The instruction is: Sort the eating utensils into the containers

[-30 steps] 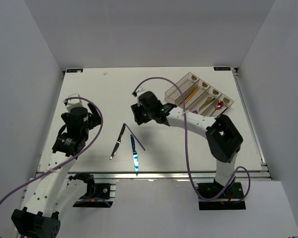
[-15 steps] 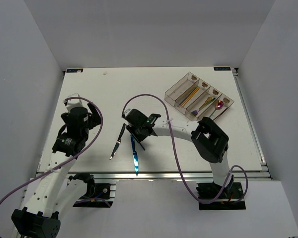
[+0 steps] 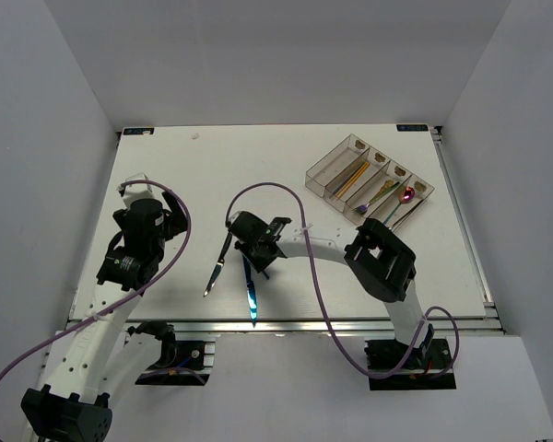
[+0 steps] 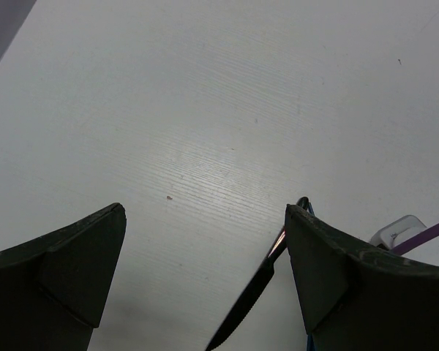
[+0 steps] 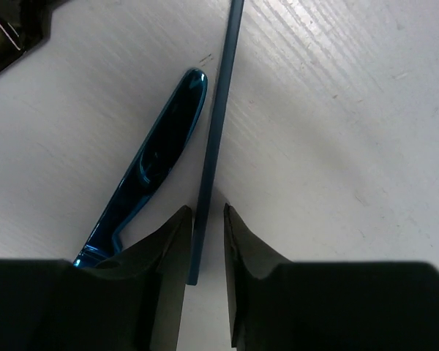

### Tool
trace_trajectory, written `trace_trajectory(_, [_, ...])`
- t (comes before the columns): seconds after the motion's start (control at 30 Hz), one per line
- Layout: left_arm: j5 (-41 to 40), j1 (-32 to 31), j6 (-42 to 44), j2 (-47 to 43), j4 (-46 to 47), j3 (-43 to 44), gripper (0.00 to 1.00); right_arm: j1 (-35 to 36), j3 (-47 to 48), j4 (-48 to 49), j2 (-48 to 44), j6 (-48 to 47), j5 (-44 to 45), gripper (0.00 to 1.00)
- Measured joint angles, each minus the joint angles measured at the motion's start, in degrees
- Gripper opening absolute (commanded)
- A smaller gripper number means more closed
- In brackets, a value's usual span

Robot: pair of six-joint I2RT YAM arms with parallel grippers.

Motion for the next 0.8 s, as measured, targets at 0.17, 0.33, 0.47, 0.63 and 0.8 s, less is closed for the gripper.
trace_trajectory(0.17, [0.0,0.0,0.0,0.0,0.0,0.0,0.98,0.0,0.3,-0.3,0.3,0.9,1.8,0.06])
trace_trajectory(0.33, [0.0,0.0,0.0,0.0,0.0,0.0,0.98,-0.1,0.5,-1.1,0.4,1.8,4.0,0.0])
trace_trajectory(0.47, [0.0,0.0,0.0,0.0,0.0,0.0,0.98,-1.2,0.5,-1.2,0.2,3.1,4.3,0.0])
trace_trajectory(0.63, [0.0,0.0,0.0,0.0,0.0,0.0,0.98,-6.1,-5.1,2.5,-4.5,5.9,3.0,0.0])
trace_trajectory(0.8, [0.0,0.0,0.0,-0.2,0.0,0.0,0.98,-14.5,-16.4,13.3,-18.8,12.0,-0.3,0.0])
